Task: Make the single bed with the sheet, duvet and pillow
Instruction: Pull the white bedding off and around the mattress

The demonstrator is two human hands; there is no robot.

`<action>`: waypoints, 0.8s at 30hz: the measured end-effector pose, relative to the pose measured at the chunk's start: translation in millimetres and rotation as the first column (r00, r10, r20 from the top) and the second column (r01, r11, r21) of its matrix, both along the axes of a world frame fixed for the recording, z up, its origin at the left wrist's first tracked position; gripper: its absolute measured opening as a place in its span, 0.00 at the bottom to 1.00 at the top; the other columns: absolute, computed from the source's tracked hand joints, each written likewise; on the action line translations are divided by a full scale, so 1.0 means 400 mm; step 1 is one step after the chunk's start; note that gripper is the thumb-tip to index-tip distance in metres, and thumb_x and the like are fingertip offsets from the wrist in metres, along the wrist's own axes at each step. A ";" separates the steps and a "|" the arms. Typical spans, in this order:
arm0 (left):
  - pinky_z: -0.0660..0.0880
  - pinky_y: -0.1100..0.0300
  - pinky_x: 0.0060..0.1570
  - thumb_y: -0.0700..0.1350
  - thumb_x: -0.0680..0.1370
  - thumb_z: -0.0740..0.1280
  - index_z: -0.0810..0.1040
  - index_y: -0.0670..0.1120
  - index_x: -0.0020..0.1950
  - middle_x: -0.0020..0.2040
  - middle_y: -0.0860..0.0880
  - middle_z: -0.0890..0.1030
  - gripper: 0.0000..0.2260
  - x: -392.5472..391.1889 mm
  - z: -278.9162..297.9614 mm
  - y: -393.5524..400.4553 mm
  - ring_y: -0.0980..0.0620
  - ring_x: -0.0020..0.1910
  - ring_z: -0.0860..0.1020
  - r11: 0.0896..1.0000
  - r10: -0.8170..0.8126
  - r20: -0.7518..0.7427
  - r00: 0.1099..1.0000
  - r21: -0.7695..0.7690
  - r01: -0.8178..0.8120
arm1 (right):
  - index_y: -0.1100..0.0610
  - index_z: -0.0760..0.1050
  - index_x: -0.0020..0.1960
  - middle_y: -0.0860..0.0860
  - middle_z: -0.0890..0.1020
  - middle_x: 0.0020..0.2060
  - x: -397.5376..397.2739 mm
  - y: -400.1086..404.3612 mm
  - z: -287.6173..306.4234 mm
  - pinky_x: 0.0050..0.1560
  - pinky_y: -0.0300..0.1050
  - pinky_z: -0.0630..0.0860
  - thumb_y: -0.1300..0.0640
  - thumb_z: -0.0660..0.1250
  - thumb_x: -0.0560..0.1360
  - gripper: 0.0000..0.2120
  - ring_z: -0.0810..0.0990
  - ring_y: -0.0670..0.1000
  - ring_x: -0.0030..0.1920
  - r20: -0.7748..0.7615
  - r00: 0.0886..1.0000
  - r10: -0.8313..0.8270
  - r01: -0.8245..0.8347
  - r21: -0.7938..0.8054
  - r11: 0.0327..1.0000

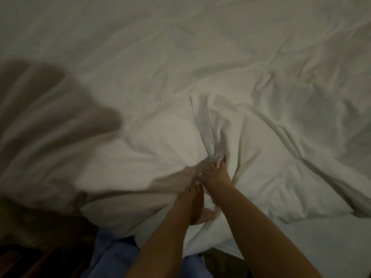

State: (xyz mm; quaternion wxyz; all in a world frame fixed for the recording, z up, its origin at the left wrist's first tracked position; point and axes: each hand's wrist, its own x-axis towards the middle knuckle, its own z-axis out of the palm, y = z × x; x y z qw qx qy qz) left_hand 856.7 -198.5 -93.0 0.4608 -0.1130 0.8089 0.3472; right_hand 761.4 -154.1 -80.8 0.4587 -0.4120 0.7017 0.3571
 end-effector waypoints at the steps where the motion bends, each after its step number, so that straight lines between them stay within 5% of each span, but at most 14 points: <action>1: 0.61 0.53 0.68 0.57 0.75 0.63 0.50 0.39 0.77 0.74 0.40 0.60 0.39 0.005 0.008 0.014 0.43 0.71 0.63 0.996 -0.065 -0.040 0.997 -0.063 0.062 | 0.51 0.60 0.74 0.52 0.62 0.73 0.001 0.019 0.004 0.69 0.70 0.45 0.48 0.58 0.79 0.25 0.53 0.58 0.74 -0.011 1.000 0.029 -0.029 -0.015 0.999; 5: 0.66 0.55 0.62 0.46 0.81 0.58 0.61 0.40 0.72 0.67 0.42 0.69 0.21 0.006 0.025 0.092 0.44 0.65 0.70 0.972 -0.062 -0.151 0.987 -0.233 0.026 | 0.53 0.70 0.68 0.52 0.73 0.66 0.005 0.096 0.050 0.69 0.66 0.51 0.54 0.56 0.81 0.17 0.59 0.57 0.71 -0.078 0.987 0.142 -0.150 -0.102 0.983; 9: 0.74 0.62 0.48 0.55 0.76 0.65 0.76 0.43 0.58 0.52 0.46 0.81 0.18 -0.007 0.098 0.136 0.51 0.50 0.81 0.919 -0.117 -0.290 0.950 -0.395 -0.008 | 0.53 0.73 0.65 0.53 0.73 0.65 -0.005 0.174 0.121 0.71 0.61 0.51 0.56 0.55 0.81 0.16 0.63 0.57 0.69 -0.120 0.975 0.188 -0.215 -0.272 0.938; 12: 0.71 0.55 0.56 0.45 0.82 0.56 0.69 0.41 0.65 0.62 0.42 0.76 0.14 -0.018 0.146 0.169 0.44 0.59 0.76 0.952 -0.060 -0.193 0.979 -0.307 -0.002 | 0.51 0.70 0.69 0.52 0.68 0.69 -0.025 0.214 0.164 0.74 0.60 0.45 0.53 0.55 0.81 0.18 0.60 0.57 0.71 -0.171 0.936 0.306 -0.339 -0.213 0.916; 15: 0.69 0.54 0.59 0.44 0.82 0.57 0.67 0.40 0.65 0.63 0.41 0.74 0.14 -0.013 0.201 0.192 0.43 0.62 0.74 0.949 -0.059 -0.195 0.979 -0.314 -0.005 | 0.46 0.77 0.63 0.44 0.79 0.60 -0.028 0.239 0.203 0.74 0.56 0.37 0.53 0.51 0.79 0.20 0.71 0.44 0.66 -0.388 0.907 0.167 -0.282 -0.262 0.923; 19: 0.68 0.52 0.61 0.42 0.81 0.57 0.66 0.40 0.68 0.64 0.40 0.73 0.15 0.015 0.283 0.232 0.42 0.62 0.74 0.932 -0.102 -0.207 0.973 -0.362 0.021 | 0.59 0.70 0.69 0.57 0.71 0.69 -0.008 0.285 0.266 0.71 0.56 0.55 0.58 0.54 0.81 0.18 0.65 0.59 0.70 -0.139 0.976 0.170 -0.197 -0.210 0.958; 24: 0.69 0.52 0.59 0.39 0.81 0.56 0.64 0.40 0.70 0.64 0.40 0.72 0.17 0.098 0.368 0.328 0.43 0.62 0.74 0.909 -0.209 -0.278 0.938 -0.408 0.082 | 0.56 0.69 0.69 0.54 0.69 0.70 0.087 0.397 0.367 0.70 0.59 0.56 0.55 0.58 0.80 0.18 0.65 0.58 0.71 -0.170 0.985 0.019 -0.054 -0.207 0.977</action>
